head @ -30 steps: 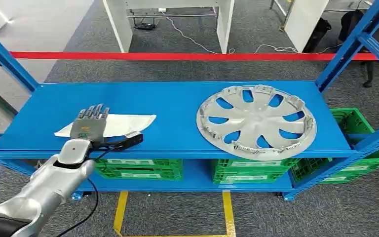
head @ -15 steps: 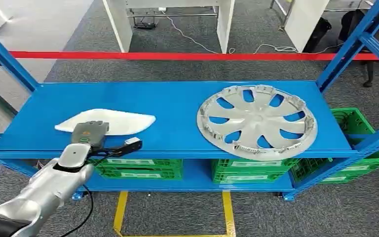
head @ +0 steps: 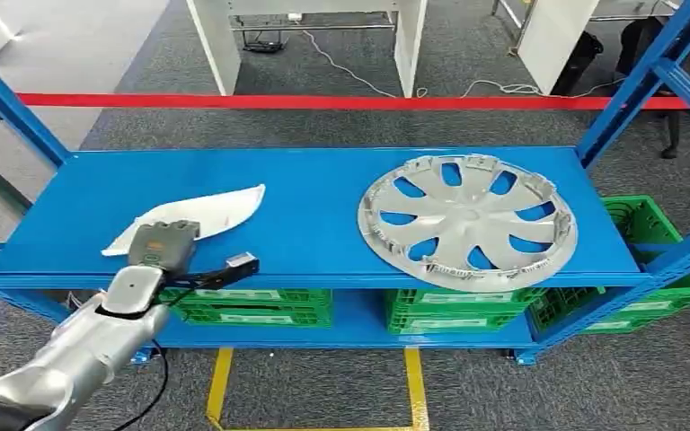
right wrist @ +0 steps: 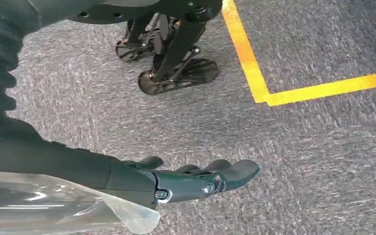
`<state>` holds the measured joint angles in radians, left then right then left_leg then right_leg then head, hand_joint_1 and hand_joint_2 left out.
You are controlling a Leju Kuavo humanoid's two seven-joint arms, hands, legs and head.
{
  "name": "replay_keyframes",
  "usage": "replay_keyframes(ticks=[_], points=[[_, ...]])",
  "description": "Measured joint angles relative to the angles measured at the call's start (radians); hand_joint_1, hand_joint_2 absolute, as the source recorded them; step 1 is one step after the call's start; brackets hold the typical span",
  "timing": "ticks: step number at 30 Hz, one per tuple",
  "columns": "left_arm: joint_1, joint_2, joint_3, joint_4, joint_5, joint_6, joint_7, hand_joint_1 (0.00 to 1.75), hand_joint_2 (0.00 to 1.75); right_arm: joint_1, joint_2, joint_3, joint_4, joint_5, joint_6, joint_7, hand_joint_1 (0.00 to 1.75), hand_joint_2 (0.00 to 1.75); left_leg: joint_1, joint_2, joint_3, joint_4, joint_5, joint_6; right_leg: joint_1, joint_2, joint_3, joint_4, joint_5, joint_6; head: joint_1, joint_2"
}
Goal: Take the parts from the cabinet and place them on the table.
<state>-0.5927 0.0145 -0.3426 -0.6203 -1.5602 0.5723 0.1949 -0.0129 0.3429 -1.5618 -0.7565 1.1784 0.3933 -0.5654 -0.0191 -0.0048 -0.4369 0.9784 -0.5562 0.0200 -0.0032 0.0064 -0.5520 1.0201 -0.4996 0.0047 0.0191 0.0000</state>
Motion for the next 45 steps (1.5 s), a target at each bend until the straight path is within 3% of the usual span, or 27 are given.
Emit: replay_keyframes(ticks=[4, 6, 8, 12, 16, 22, 24, 25, 26, 27, 29, 30, 31, 32, 34, 35, 36, 38, 39, 41, 42, 44, 45], points=[[0.068, -0.011, 0.037, -0.085, 0.144, 0.041, -0.168, 1.75, 1.75, 0.003, 0.0, 0.0, 0.0, -0.017, -0.014, 0.0, 0.0, 1.75, 0.0, 0.0, 0.0, 0.0, 0.0, 0.0, 0.0, 0.001, 0.0, 0.0, 0.0, 0.0, 0.0, 0.0], [0.122, -0.026, 0.066, -0.175, 0.3, 0.008, -0.293, 1.75, 1.75, 0.005, 0.002, 0.0, 0.0, -0.031, -0.025, 0.0, 0.0, 1.75, 0.0, 0.0, 0.0, 0.0, 0.0, 0.0, 0.0, 0.0, 0.0, 0.0, 0.0, 0.0, 0.0, 0.0], [0.187, -0.043, 0.074, -0.291, 0.415, -0.031, -0.369, 1.75, 1.75, 0.006, 0.003, 0.0, 0.0, -0.041, -0.029, 0.002, 0.0, 1.75, 0.0, 0.0, -0.001, 0.0, -0.001, 0.001, 0.0, 0.0, 0.0, 0.0, -0.001, 0.0, 0.0, 0.0], [0.273, -0.064, 0.079, -0.425, 0.458, -0.047, -0.394, 1.75, 1.75, 0.007, 0.003, 0.0, 0.0, -0.048, -0.04, 0.009, 0.0, 1.75, -0.003, 0.001, -0.003, 0.002, -0.001, 0.001, -0.002, 0.002, -0.001, -0.001, 0.0, 0.002, 0.0, 0.0], [0.372, -0.089, 0.085, -0.573, 0.568, -0.017, -0.49, 1.75, 1.75, 0.015, 0.011, 0.0, 0.013, -0.062, -0.105, 0.006, 0.0, 1.75, -0.004, 0.001, -0.004, 0.003, -0.001, 0.002, -0.004, 0.001, -0.002, -0.001, 0.001, 0.003, 0.0, 0.0], [0.526, -0.114, 0.084, -0.797, 0.676, 0.018, -0.564, 1.75, 1.75, 0.017, 0.019, 0.0, 0.046, -0.074, -0.127, -0.021, 0.0, 1.75, -0.008, 0.002, -0.008, 0.009, -0.003, 0.007, -0.007, 0.003, -0.004, -0.002, 0.006, 0.011, 0.0, 0.0], [0.559, -0.121, 0.084, -0.851, 0.692, 0.027, -0.581, 1.75, 1.75, 0.017, 0.021, 0.0, 0.055, -0.08, -0.132, -0.026, 0.0, 1.75, -0.009, 0.002, -0.01, 0.003, 0.003, 0.016, -0.009, 0.003, -0.002, -0.011, 0.012, 0.02, -0.001, 0.0], [0.572, -0.125, 0.084, -0.874, 0.696, 0.029, -0.584, 1.75, 1.75, 0.016, 0.021, 0.0, 0.056, -0.08, -0.133, -0.027, 0.0, 1.75, 0.005, 0.003, 0.0, -0.021, 0.019, 0.026, -0.004, 0.002, -0.004, -0.012, 0.007, 0.024, 0.0, 0.0], [0.581, -0.128, 0.084, -0.889, 0.698, 0.03, -0.587, 1.75, 1.75, 0.017, 0.021, 0.0, 0.059, -0.081, -0.134, -0.028, 0.0, 1.75, 0.006, 0.006, 0.003, -0.029, 0.025, 0.031, -0.003, 0.0, -0.017, 0.004, -0.008, 0.025, 0.002, 0.0], [0.586, -0.132, 0.084, -0.904, 0.7, 0.031, -0.589, 1.75, 1.75, 0.016, 0.021, 0.0, 0.061, -0.082, -0.136, -0.029, 0.0, 1.75, 0.008, 0.006, 0.0, -0.031, 0.027, 0.035, -0.004, 0.001, -0.044, 0.059, -0.038, 0.028, 0.007, 0.0], [0.6, -0.134, 0.085, -0.918, 0.701, 0.031, -0.591, 1.75, 1.75, 0.016, 0.021, 0.0, 0.066, -0.083, -0.136, -0.029, 0.0, 1.75, 0.008, 0.01, -0.002, -0.029, 0.032, 0.035, -0.011, 0.0, -0.121, 0.218, -0.105, 0.035, 0.008, 0.0], [0.608, -0.134, 0.085, -0.923, 0.713, 0.032, -0.597, 1.75, 1.75, 0.017, 0.021, 0.0, 0.068, -0.088, -0.133, -0.032, 0.0, 1.75, 0.008, 0.011, -0.002, -0.027, 0.032, 0.035, -0.013, 0.0, -0.152, 0.277, -0.12, 0.039, 0.008, 0.0], [0.619, -0.137, 0.087, -0.931, 0.73, 0.033, -0.609, 1.75, 1.75, 0.017, 0.021, 0.0, 0.07, -0.092, -0.129, -0.044, 0.0, 1.75, 0.01, 0.011, -0.002, -0.026, 0.03, 0.033, -0.014, -0.001, -0.165, 0.292, -0.106, 0.043, 0.008, 0.0], [0.632, -0.141, 0.089, -0.942, 0.742, 0.035, -0.62, 1.75, 1.75, 0.018, 0.021, 0.0, 0.072, -0.09, -0.128, -0.056, 0.0, 1.75, 0.012, 0.011, -0.001, -0.023, 0.026, 0.029, -0.018, -0.002, -0.153, 0.259, -0.067, 0.047, 0.008, 0.0], [0.658, -0.149, 0.095, -0.969, 0.782, 0.034, -0.645, 1.75, 1.75, 0.017, 0.021, 0.0, 0.076, -0.073, -0.119, -0.082, 0.0, 1.75, 0.019, 0.01, 0.001, -0.008, 0.011, 0.014, -0.025, -0.008, -0.084, 0.101, 0.033, 0.055, 0.008, 0.0], [0.673, -0.152, 0.099, -0.983, 0.808, 0.034, -0.658, 1.75, 1.75, 0.016, 0.021, 0.0, 0.077, -0.065, -0.116, -0.089, 0.0, 1.75, 0.02, 0.011, -0.004, 0.002, -0.001, 0.004, -0.025, -0.01, -0.054, 0.045, 0.031, 0.059, 0.008, 0.0], [0.685, -0.153, 0.102, -0.992, 0.83, 0.037, -0.673, 1.75, 1.75, 0.014, 0.023, 0.0, 0.085, -0.051, -0.113, -0.094, 0.0, 1.75, 0.016, 0.01, -0.013, 0.012, -0.006, -0.004, -0.018, -0.008, -0.034, 0.047, 0.027, 0.05, 0.017, 0.0], [0.713, -0.154, 0.111, -1.009, 0.868, 0.048, -0.701, 1.75, 1.75, 0.015, 0.023, 0.0, 0.09, -0.028, -0.121, -0.097, 0.0, 1.75, 0.013, 0.009, -0.017, 0.026, -0.009, -0.011, -0.022, -0.003, -0.04, 0.032, 0.006, 0.029, 0.013, 0.0], [0.726, -0.154, 0.116, -1.016, 0.884, 0.053, -0.709, 1.75, 1.75, 0.015, 0.023, 0.0, 0.094, -0.013, -0.132, -0.095, 0.0, 1.75, 0.014, 0.009, -0.021, 0.026, -0.008, -0.012, -0.021, 0.0, -0.047, 0.039, 0.006, 0.027, 0.01, 0.0], [0.753, -0.154, 0.125, -1.033, 0.905, 0.059, -0.72, 1.75, 1.75, 0.016, 0.024, 0.0, 0.107, 0.015, -0.149, -0.085, 0.0, 1.75, 0.017, 0.008, -0.028, 0.043, -0.036, -0.023, -0.026, -0.001, -0.051, 0.036, 0.008, 0.015, 0.009, 0.0], [0.766, -0.154, 0.129, -1.041, 0.912, 0.061, -0.723, 1.75, 1.75, 0.016, 0.025, 0.0, 0.112, 0.023, -0.158, -0.082, 0.0, 1.75, 0.018, 0.008, -0.046, 0.089, -0.072, -0.029, -0.026, -0.002, -0.053, 0.036, 0.01, 0.008, 0.005, 0.0], [0.782, -0.154, 0.14, -1.052, 0.92, 0.064, -0.728, 1.75, 1.75, 0.015, 0.025, 0.001, 0.124, 0.035, -0.165, -0.081, 0.0, 1.75, 0.019, 0.008, -0.112, 0.244, -0.157, -0.035, -0.023, -0.004, -0.062, 0.036, 0.015, -0.001, 0.005, 0.0], [0.79, -0.154, 0.144, -1.055, 0.927, 0.065, -0.728, 1.75, 1.75, 0.014, 0.025, 0.001, 0.128, 0.036, -0.166, -0.079, 0.0, 1.75, 0.019, 0.008, -0.141, 0.311, -0.181, -0.036, -0.021, -0.005, -0.068, 0.036, 0.019, -0.005, 0.005, 0.0]])
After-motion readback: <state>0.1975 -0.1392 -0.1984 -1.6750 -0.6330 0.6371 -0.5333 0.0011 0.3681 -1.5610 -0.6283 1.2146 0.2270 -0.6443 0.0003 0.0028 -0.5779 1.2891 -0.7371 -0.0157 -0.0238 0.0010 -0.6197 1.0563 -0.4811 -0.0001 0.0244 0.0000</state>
